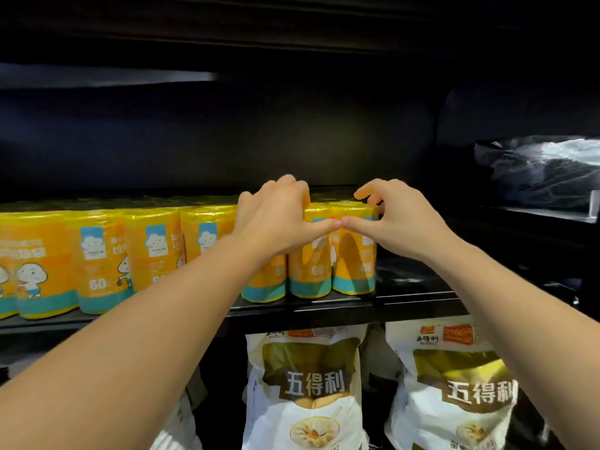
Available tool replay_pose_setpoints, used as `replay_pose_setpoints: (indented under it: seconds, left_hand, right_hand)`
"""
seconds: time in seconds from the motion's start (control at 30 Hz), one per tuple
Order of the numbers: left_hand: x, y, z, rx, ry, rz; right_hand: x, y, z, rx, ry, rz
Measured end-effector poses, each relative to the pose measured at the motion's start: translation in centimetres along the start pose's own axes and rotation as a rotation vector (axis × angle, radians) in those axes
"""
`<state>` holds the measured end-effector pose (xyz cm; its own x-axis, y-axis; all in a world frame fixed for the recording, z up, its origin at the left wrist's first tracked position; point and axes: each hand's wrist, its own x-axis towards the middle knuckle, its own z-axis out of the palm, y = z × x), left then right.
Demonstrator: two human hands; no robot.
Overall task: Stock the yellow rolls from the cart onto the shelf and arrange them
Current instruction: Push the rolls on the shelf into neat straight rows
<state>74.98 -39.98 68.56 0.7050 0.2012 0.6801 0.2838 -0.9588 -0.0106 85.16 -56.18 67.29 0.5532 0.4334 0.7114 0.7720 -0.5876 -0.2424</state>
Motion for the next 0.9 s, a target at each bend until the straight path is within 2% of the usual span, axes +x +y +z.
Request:
replay_pose_setpoints:
  seconds: [0.1, 0.5, 0.77, 0.9]
  left_hand:
    - [0.1, -0.1, 0.3, -0.015, 0.012, -0.011]
    - [0.0, -1.0, 0.0, -0.155, -0.046, 0.015]
    - [0.0, -0.9, 0.0, -0.151, -0.069, 0.015]
    - [0.1, -0.8, -0.2, -0.132, -0.092, 0.018]
  right_hand:
    - [0.7, -0.7, -0.3, -0.056, -0.034, 0.008]
    - [0.3, -0.9, -0.9, 0.026, -0.106, -0.008]
    - [-0.1, 0.1, -1.0, 0.161, -0.153, -0.009]
    - [-0.1, 0.5, -0.6, 0.157, -0.126, -0.022]
